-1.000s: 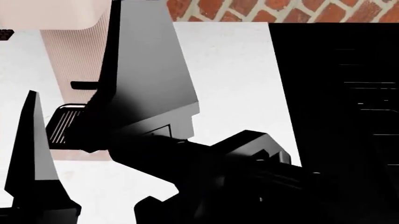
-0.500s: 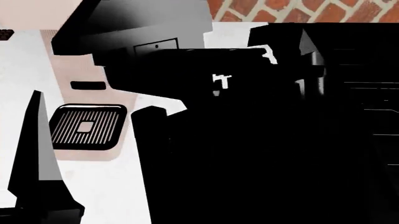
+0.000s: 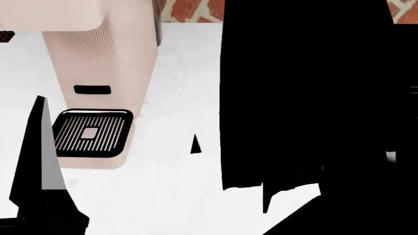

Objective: Close the microwave door

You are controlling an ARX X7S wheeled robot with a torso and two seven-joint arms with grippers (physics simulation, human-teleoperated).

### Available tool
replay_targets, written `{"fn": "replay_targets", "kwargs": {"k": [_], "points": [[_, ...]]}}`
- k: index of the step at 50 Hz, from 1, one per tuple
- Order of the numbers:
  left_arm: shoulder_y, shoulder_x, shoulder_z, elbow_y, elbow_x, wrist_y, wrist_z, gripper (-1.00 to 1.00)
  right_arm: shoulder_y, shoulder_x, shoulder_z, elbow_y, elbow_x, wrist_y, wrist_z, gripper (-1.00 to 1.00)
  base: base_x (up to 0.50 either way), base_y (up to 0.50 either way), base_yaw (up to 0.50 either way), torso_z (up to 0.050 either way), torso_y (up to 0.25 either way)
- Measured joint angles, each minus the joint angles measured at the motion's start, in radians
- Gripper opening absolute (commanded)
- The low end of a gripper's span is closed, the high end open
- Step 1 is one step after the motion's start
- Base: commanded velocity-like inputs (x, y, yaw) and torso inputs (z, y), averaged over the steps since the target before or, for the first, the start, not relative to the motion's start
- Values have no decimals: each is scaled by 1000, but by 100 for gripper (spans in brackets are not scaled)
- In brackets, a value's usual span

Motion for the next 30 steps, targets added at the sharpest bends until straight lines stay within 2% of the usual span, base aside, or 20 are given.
{"fn": "replay_targets", "kwargs": {"k": [15, 30], "points": [[-15, 0, 22, 0, 22, -21, 11, 100, 44, 32, 62, 62, 108, 13, 50, 100, 0, 0, 0, 0, 0], [-129, -4, 163, 0, 152, -162, 94, 100, 56, 64, 136, 131, 211, 5, 117, 100, 0, 0, 0, 0, 0]]}}
